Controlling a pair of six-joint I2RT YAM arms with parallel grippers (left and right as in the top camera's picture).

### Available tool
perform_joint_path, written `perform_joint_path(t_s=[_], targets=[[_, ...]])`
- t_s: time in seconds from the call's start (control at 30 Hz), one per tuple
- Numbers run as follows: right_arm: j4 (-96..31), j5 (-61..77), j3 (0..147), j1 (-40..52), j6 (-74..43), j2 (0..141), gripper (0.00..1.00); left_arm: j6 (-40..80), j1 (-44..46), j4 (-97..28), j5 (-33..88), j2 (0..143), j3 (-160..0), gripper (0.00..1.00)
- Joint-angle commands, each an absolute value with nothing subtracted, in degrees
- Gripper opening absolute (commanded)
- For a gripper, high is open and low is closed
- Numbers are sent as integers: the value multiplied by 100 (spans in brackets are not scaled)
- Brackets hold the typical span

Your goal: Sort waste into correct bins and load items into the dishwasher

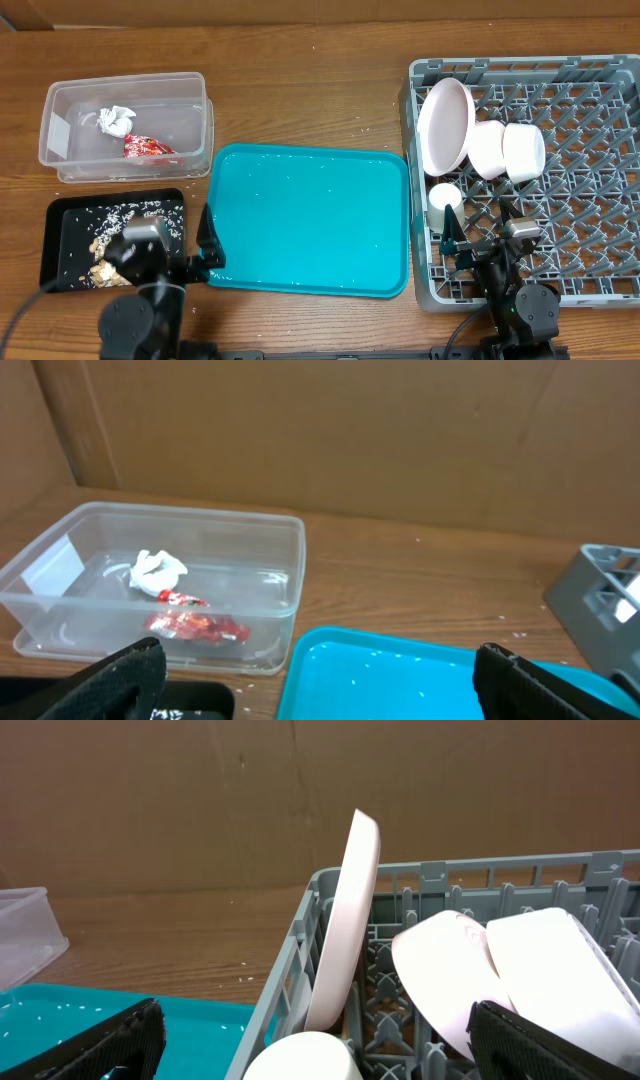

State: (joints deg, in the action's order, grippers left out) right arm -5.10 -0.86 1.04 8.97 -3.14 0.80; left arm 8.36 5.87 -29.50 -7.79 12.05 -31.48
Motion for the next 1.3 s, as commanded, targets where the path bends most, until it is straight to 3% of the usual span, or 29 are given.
perform_joint_path(t_s=[0.0, 0.43, 1.27], targets=[[-471, -71, 47, 860, -296, 19, 100, 626, 364, -2692, -445, 467, -2237, 100], [-471, -71, 47, 860, -296, 19, 100, 622, 360, -1328, -486, 19, -403, 100], [-471, -73, 47, 860, -296, 19, 100, 622, 362, -1068, -482, 25, -320, 100]])
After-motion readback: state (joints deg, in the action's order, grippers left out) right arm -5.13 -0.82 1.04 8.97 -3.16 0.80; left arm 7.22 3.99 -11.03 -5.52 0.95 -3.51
